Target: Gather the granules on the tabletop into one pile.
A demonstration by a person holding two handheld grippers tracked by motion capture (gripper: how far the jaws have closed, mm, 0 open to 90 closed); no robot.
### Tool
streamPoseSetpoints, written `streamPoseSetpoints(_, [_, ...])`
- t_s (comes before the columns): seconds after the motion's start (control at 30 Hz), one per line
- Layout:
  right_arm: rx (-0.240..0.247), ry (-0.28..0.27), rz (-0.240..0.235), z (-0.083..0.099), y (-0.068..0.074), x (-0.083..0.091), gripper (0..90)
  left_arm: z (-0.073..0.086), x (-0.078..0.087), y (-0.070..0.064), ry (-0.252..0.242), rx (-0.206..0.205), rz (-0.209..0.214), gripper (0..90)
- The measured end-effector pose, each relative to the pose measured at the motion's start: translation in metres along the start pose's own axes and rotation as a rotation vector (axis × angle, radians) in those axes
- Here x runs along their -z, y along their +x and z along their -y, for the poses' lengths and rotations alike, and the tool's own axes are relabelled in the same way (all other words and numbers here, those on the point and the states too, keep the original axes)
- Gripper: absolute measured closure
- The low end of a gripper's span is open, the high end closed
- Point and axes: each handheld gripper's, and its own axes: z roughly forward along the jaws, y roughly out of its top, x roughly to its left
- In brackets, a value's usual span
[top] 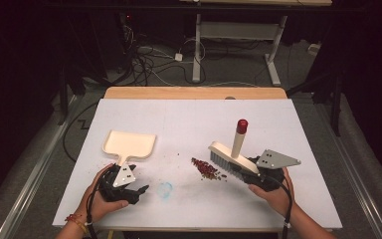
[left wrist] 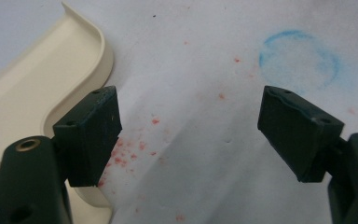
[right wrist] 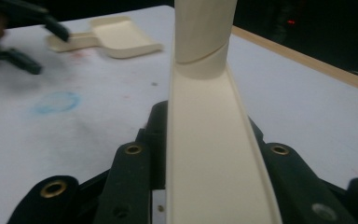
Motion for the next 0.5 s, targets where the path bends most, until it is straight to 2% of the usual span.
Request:
streamPoseSetpoints(0.07, [-0.072,0.006,0.114,0.007,0.004,-0.001,67.8,0.0,0.001,0.0,-0.005,0.0,0.0,20.4])
streamPoseSetpoints(0.1, [-0.098,0.019,0.142,0.011,0.005,-0.004,67.8,0.0,0.0,0.0,-0.005,-0.001,-0.001,20.4])
streamPoseSetpoints(0.17, [-0.118,0.051,0.228,0.019,0.008,-0.01,67.9,-0.001,0.0,0.0,-0.005,-0.002,0.001,20.4])
streamPoseSetpoints(0.23, [-0.131,0.075,0.265,0.022,0.011,-0.016,67.9,-0.001,0.0,-0.001,-0.004,-0.002,0.003,20.4])
streamPoseSetpoints(0.27, [-0.148,0.069,0.284,0.022,0.014,-0.017,67.9,-0.001,0.0,-0.001,-0.004,-0.005,0.004,20.4])
streamPoseSetpoints(0.37, [-0.153,0.07,0.291,0.017,0.022,-0.026,67.9,-0.001,-0.002,-0.001,-0.001,-0.007,0.008,20.4])
streamPoseSetpoints(0.4, [-0.148,0.069,0.289,0.016,0.026,-0.029,67.9,-0.001,-0.002,-0.001,0.001,-0.005,0.009,20.4])
streamPoseSetpoints(0.5, [-0.087,0.074,0.29,0.01,0.038,-0.041,67.9,-0.002,-0.003,-0.002,0.002,-0.007,0.011,20.4])
